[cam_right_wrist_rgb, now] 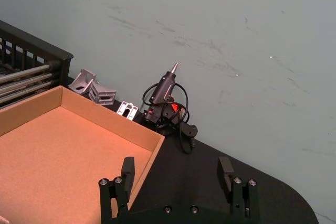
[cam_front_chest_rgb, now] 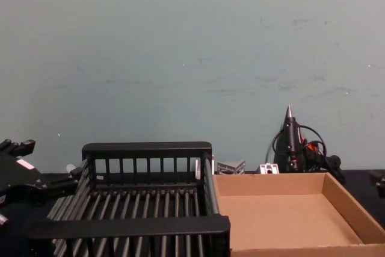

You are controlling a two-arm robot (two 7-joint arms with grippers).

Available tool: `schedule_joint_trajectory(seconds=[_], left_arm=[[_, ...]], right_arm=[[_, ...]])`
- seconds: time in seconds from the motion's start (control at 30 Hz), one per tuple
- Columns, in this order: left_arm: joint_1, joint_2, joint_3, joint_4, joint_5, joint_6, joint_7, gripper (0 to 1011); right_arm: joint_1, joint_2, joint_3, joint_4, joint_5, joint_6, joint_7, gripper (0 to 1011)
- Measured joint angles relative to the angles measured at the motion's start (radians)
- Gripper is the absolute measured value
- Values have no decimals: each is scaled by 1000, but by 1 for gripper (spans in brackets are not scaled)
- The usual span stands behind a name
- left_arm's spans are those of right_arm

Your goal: Pick up the white tape and place it into the black box , Pick up the silver tape and place it into the brown box.

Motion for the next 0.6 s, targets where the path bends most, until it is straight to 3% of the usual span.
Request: schedule_joint_trajectory(seconds=[0.6], left_arm=[[0,0,0,0,0,0,0,1001]], right_arm=[[0,0,0,0,0,0,0,1000]])
